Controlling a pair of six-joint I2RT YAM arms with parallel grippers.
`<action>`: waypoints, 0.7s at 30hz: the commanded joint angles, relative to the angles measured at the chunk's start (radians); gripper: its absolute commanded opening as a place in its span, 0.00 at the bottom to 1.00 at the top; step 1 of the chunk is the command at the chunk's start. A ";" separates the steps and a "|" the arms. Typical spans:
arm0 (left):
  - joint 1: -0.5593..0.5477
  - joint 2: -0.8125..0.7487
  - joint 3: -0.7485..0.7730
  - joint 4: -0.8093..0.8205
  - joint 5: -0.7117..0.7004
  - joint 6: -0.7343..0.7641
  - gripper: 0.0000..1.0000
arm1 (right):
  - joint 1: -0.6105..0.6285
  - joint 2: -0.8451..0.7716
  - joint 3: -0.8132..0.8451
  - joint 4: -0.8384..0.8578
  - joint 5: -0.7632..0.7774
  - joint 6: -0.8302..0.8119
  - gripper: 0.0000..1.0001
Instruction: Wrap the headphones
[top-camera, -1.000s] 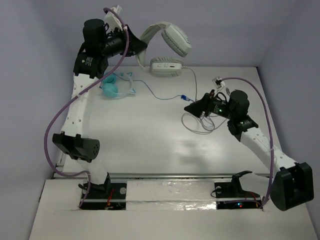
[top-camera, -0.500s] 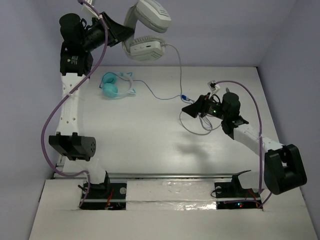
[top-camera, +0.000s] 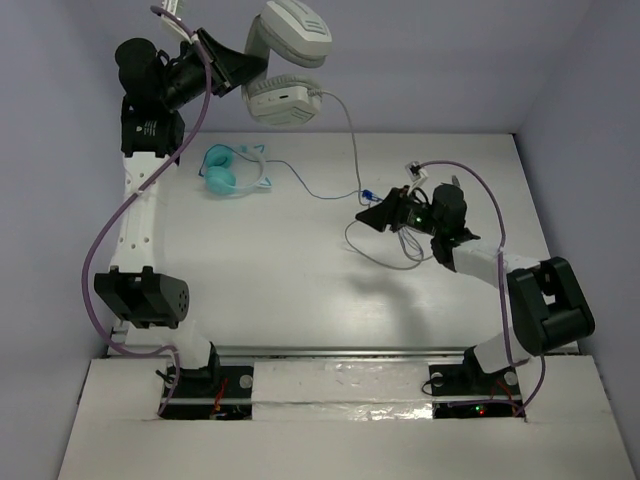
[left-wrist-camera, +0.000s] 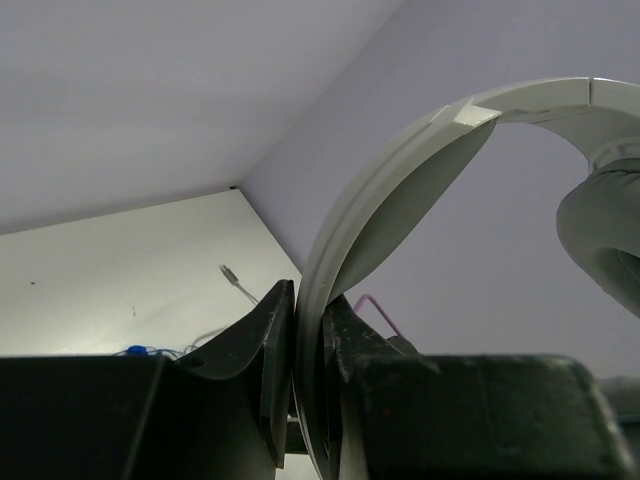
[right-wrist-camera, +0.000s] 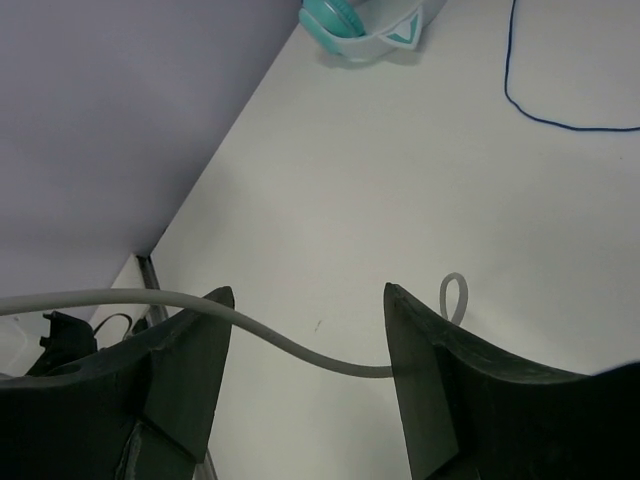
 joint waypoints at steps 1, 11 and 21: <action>0.002 -0.080 -0.010 0.159 0.028 -0.105 0.00 | 0.036 0.018 0.063 0.115 -0.013 0.015 0.67; 0.002 -0.116 -0.190 0.228 -0.158 -0.151 0.00 | 0.131 0.021 0.038 0.072 0.128 0.046 0.00; 0.002 -0.274 -0.605 0.234 -0.552 -0.028 0.00 | 0.140 -0.192 0.144 -0.465 0.442 -0.025 0.00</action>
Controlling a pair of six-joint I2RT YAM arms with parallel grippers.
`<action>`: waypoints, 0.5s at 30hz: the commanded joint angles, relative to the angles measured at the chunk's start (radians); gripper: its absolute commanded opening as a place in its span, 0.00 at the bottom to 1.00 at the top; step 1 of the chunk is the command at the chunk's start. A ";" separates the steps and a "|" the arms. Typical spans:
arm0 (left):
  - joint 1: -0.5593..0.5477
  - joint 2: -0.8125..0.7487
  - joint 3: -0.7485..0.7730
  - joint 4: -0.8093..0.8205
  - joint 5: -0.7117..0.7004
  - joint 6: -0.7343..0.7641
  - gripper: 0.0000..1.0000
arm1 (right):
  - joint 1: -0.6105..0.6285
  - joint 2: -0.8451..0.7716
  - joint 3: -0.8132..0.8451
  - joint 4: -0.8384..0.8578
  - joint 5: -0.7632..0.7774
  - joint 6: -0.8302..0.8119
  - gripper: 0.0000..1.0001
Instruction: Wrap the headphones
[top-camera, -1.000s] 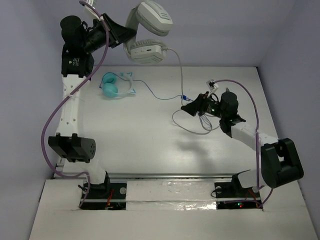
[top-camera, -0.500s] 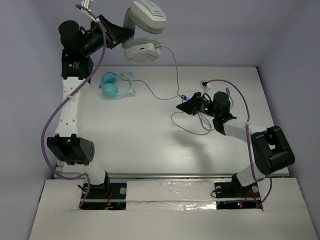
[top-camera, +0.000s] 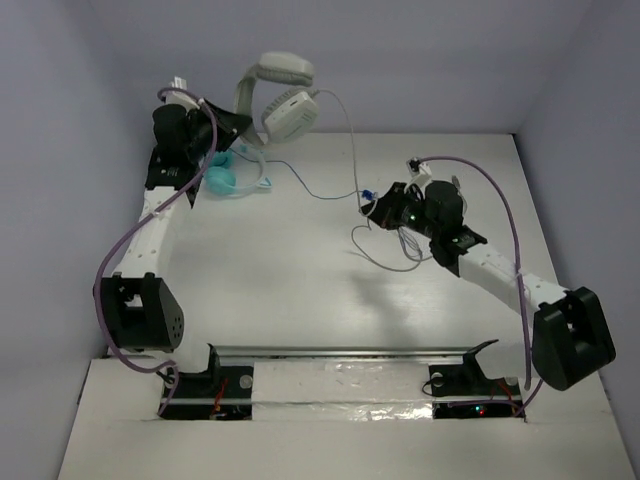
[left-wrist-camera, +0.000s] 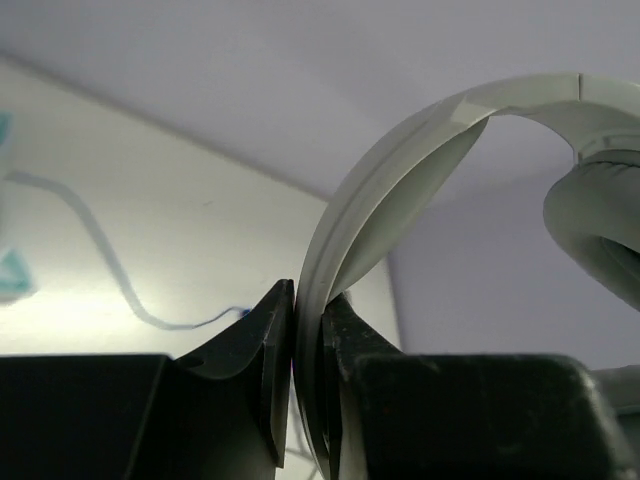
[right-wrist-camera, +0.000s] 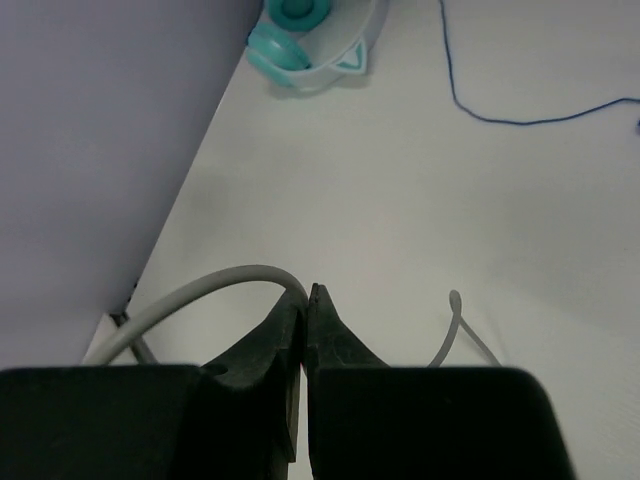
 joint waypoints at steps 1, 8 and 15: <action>-0.009 -0.135 -0.103 0.114 -0.170 0.011 0.00 | 0.007 -0.030 0.121 -0.226 0.159 -0.039 0.00; -0.174 -0.258 -0.240 0.106 -0.494 0.100 0.00 | 0.073 0.100 0.262 -0.401 0.303 -0.070 0.00; -0.257 -0.286 -0.254 0.111 -0.685 0.144 0.00 | 0.218 0.156 0.295 -0.506 0.455 -0.090 0.00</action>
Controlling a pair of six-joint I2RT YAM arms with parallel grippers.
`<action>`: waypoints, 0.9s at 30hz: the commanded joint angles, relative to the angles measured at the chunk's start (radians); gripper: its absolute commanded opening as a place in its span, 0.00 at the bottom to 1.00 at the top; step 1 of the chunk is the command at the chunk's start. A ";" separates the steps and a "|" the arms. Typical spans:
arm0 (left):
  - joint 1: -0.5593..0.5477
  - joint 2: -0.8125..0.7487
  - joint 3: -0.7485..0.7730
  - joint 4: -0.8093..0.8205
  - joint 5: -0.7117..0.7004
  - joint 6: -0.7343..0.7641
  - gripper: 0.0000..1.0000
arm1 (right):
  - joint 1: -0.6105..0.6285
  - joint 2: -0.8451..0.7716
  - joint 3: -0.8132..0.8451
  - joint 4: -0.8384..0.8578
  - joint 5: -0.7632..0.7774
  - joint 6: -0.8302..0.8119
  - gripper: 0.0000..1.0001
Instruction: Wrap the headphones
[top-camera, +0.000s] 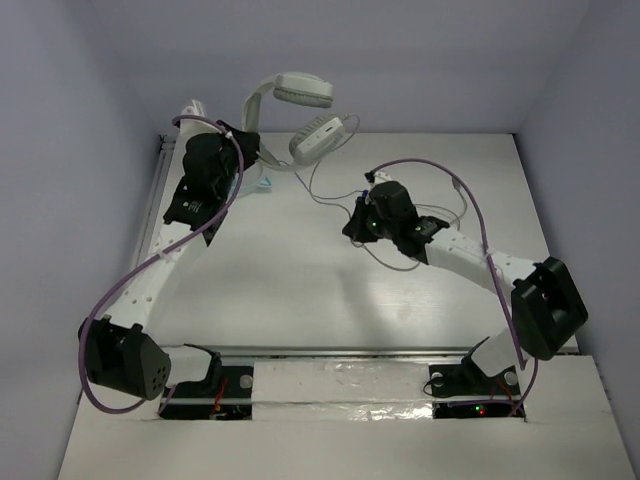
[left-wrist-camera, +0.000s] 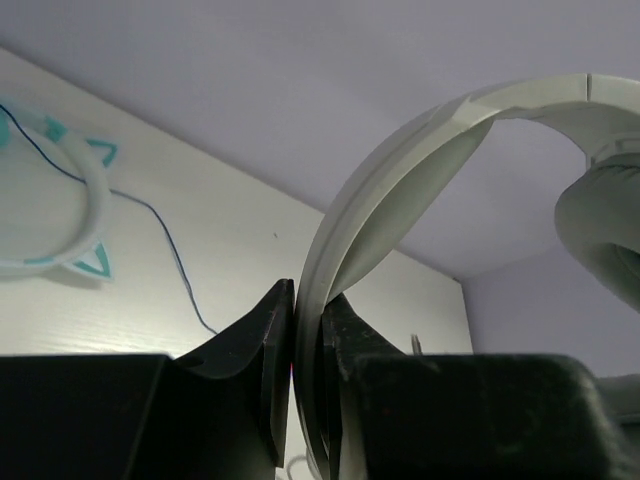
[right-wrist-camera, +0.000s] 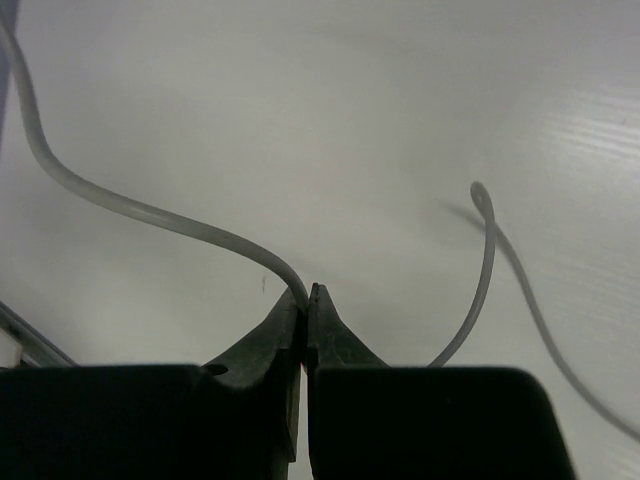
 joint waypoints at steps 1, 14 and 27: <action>-0.029 -0.041 0.022 0.121 -0.168 0.037 0.00 | 0.061 -0.030 0.039 -0.083 0.110 -0.028 0.00; -0.259 0.075 -0.062 0.003 -0.344 0.208 0.00 | 0.199 -0.192 0.307 -0.467 0.237 -0.178 0.00; -0.288 0.063 -0.042 -0.087 0.035 0.352 0.00 | 0.199 -0.155 0.490 -0.663 0.458 -0.287 0.00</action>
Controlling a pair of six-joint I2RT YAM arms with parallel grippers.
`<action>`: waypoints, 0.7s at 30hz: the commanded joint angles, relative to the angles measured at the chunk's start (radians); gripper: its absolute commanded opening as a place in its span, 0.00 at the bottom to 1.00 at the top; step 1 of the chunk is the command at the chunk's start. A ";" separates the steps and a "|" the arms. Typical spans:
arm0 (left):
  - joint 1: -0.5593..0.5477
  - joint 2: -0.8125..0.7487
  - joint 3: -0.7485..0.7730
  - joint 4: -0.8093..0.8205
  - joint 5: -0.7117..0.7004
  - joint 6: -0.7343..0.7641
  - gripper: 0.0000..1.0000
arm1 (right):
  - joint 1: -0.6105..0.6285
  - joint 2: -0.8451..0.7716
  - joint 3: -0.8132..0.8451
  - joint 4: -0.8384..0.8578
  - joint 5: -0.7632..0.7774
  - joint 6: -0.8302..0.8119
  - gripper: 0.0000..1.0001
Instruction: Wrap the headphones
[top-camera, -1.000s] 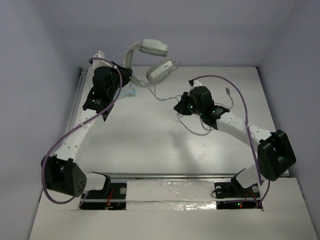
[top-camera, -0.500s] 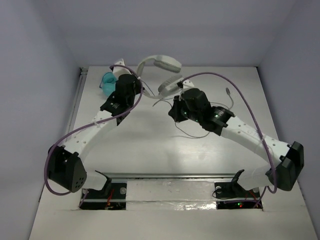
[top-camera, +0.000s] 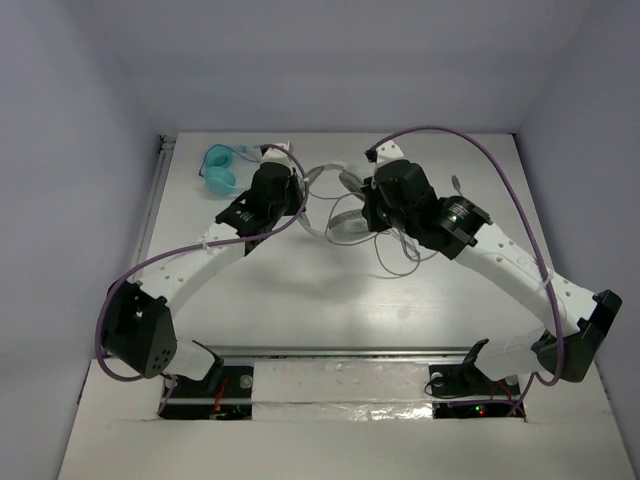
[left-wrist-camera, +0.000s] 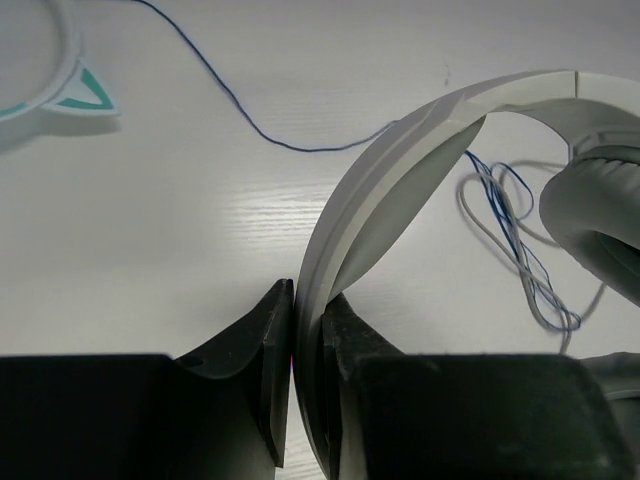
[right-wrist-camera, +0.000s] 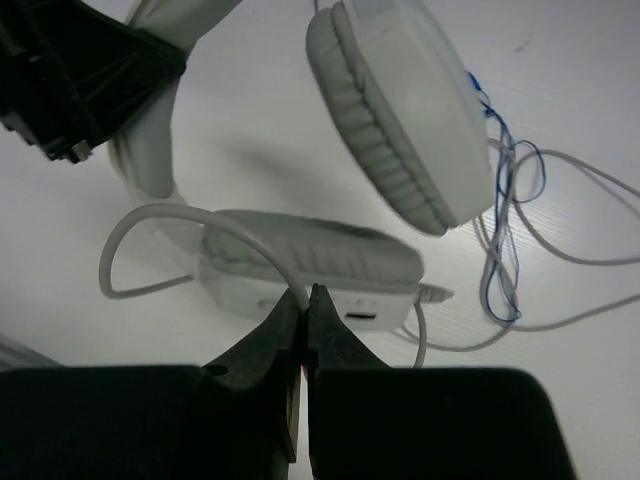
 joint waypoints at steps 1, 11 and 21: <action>0.001 -0.064 0.056 0.072 0.194 0.045 0.00 | 0.000 -0.007 0.064 -0.052 0.119 -0.054 0.00; 0.001 -0.003 0.188 -0.164 0.338 0.246 0.00 | 0.000 0.001 0.153 -0.115 0.270 -0.111 0.00; 0.001 -0.024 0.200 -0.231 0.415 0.389 0.00 | 0.000 -0.004 0.106 -0.101 0.355 -0.155 0.00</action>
